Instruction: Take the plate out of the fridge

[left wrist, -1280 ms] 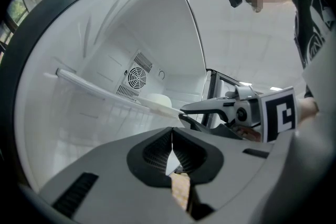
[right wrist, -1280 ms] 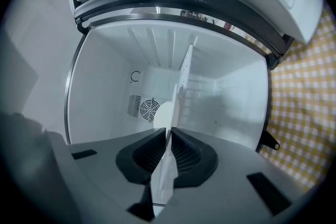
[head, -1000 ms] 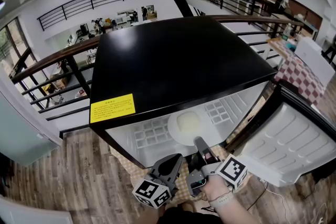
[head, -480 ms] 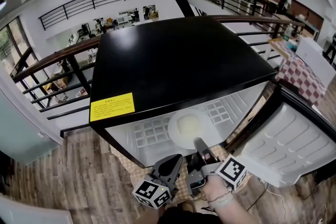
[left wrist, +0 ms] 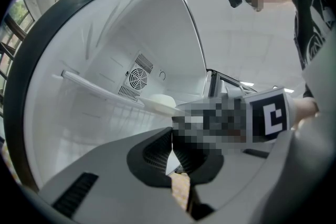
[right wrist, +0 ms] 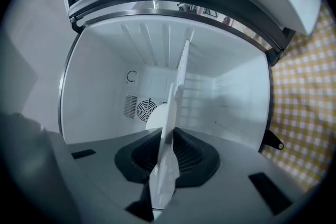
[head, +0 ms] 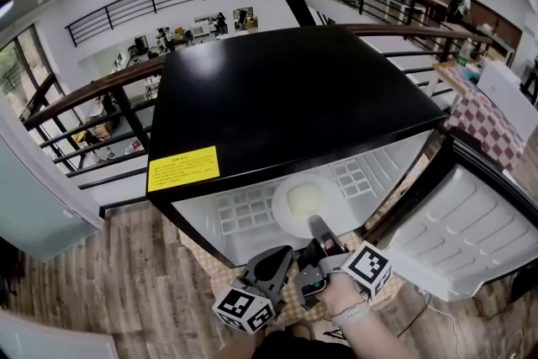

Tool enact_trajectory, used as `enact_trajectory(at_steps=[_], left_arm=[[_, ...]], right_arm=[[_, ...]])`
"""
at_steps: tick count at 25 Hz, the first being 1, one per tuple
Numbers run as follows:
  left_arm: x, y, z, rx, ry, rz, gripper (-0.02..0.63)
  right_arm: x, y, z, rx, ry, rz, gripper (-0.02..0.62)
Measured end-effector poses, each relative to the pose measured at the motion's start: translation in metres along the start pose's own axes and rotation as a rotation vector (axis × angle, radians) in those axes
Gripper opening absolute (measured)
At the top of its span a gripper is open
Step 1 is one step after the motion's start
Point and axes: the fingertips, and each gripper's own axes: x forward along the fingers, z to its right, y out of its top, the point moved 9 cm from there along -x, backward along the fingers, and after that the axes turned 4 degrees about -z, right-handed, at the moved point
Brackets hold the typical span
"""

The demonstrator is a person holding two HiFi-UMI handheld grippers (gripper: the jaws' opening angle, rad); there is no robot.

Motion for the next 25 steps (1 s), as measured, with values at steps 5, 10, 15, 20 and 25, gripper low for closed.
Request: enact_trajectory(at_steps=[5, 10, 15, 20, 25], left_arm=[[-0.0002, -0.0025, -0.0015, -0.004, 0.004, 0.000, 0.009], [0.0026, -0.0039, -0.0009, -0.005, -0.003, -0.005, 0.009], [0.0029, -0.0025, -0.0024, -0.004, -0.001, -0.009, 0.009], [0.0033, -0.0034, -0.0017, -0.006, -0.001, -0.015, 0.009], [0.0041, -0.0048, -0.0001, -0.007, -0.003, -0.015, 0.009]], right_arm=[[-0.0064, -0.0024, 0.0011, 0.015, 0.012, -0.008, 0.067], [-0.0023, 0.0020, 0.0033, 0.013, 0.017, -0.007, 0.067], [0.0001, 0.0023, 0.0045, 0.024, 0.034, 0.008, 0.067], [0.0006, 0.0023, 0.0050, 0.027, 0.043, 0.009, 0.067], [0.0002, 0.0021, 0.0064, 0.061, 0.052, 0.011, 0.060]])
